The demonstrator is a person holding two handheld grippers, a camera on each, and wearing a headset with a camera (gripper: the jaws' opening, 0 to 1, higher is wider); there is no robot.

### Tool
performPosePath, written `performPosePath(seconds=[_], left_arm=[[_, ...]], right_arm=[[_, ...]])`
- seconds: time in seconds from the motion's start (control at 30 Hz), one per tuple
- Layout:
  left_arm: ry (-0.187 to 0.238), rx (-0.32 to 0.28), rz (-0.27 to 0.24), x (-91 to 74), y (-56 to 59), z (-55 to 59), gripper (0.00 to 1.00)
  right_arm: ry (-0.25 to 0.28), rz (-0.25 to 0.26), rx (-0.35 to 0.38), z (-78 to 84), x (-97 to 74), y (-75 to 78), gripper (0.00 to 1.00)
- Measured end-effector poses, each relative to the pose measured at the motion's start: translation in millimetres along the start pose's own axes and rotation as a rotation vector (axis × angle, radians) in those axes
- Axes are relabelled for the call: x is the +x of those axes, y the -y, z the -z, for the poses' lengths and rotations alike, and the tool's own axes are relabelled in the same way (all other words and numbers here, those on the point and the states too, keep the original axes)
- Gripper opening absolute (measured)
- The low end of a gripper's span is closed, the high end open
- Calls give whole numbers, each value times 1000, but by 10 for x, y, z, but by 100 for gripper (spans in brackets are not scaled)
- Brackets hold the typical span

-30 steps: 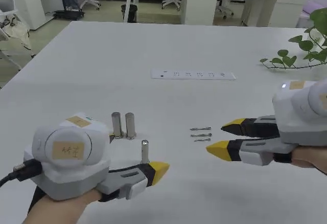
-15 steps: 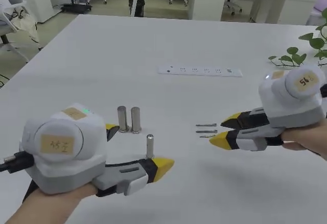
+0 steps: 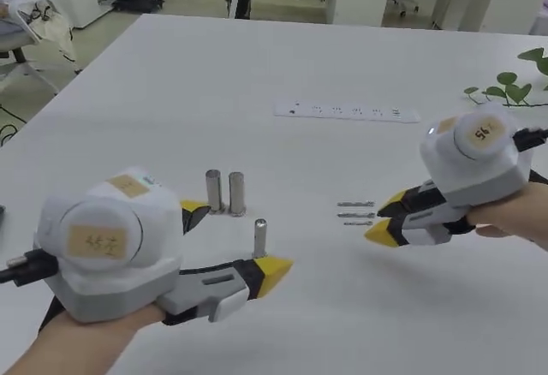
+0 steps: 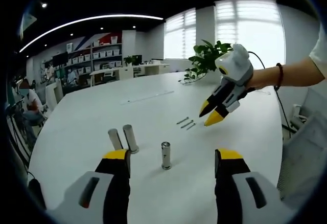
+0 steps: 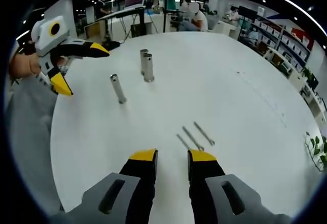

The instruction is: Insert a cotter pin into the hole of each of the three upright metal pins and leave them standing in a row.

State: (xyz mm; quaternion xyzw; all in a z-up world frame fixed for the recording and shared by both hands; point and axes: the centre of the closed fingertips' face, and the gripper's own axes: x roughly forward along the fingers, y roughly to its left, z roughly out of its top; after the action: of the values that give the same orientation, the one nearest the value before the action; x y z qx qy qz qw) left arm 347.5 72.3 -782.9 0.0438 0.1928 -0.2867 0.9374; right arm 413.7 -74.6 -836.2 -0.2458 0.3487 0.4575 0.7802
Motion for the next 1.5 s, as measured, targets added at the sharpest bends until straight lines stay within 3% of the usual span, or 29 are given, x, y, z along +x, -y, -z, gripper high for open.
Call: performPosePath(seconds=[0.1,0.57,0.83,1.1,1.3,1.5], left_arm=[[0,-1,-1,-7,-3,10,65],[-10,6,-12,-20,-14,57,62],[-13,28,-7,-13,-18,68,61],[-24,49,-11,-12,-38,102,61],[-30,53,-15,-17,-54,125,60],[-32,54,-9,-23,-45,136,60]], right_arm=[[-37,-2,-17,54,35,33,25],[-79,-17,-71,73,202,143,20],[-130,-47,-134,109,276,141,16],[-182,-109,-178,96,301,130,14],[-241,-143,-177,97,317,119,13],[-283,-146,-198,107,323,136,9]])
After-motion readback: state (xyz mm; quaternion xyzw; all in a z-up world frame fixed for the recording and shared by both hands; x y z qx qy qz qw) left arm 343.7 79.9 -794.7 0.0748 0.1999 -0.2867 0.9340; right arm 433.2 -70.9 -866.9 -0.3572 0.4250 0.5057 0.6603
